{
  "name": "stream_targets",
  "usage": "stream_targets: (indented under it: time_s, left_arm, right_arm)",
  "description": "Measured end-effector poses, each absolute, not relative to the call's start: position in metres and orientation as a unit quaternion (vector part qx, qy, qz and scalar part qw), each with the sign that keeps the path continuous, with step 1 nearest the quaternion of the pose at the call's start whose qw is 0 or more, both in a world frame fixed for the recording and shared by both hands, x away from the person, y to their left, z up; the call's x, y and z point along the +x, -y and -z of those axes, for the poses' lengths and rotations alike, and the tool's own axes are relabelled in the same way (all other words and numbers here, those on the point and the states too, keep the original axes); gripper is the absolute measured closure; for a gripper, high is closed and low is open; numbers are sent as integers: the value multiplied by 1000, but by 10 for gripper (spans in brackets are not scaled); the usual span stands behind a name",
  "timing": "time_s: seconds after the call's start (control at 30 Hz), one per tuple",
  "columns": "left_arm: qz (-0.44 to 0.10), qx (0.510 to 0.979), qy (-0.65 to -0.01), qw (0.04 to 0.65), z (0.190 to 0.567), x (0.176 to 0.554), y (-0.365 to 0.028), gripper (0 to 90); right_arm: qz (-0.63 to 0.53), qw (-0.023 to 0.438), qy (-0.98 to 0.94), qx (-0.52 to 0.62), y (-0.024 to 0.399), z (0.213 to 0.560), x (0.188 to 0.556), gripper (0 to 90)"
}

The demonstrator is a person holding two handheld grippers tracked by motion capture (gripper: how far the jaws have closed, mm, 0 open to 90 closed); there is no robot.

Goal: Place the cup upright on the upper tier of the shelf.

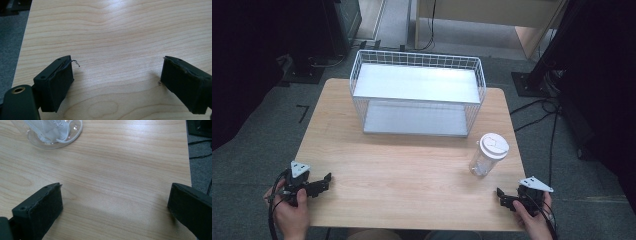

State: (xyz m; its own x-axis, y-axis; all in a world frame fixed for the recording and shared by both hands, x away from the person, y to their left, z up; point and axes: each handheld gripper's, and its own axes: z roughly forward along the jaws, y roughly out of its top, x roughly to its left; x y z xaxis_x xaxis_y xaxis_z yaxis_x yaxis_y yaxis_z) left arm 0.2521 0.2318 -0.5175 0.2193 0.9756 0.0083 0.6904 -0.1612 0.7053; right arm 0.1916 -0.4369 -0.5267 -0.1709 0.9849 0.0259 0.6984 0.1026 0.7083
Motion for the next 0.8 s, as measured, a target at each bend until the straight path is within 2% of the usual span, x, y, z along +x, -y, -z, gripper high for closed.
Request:
stream_targets:
  time_s: [0.43, 0.8]
  left_arm:
    - [-241, 723, -576, 296, 518, 252, -232, 113]
    - [-241, 722, -576, 296, 518, 252, -232, 113]
  right_arm:
    - [-326, 249, -695, 591, 436, 520, 187, 5]
    - [-398, 246, -678, 567, 426, 481, 187, 7]
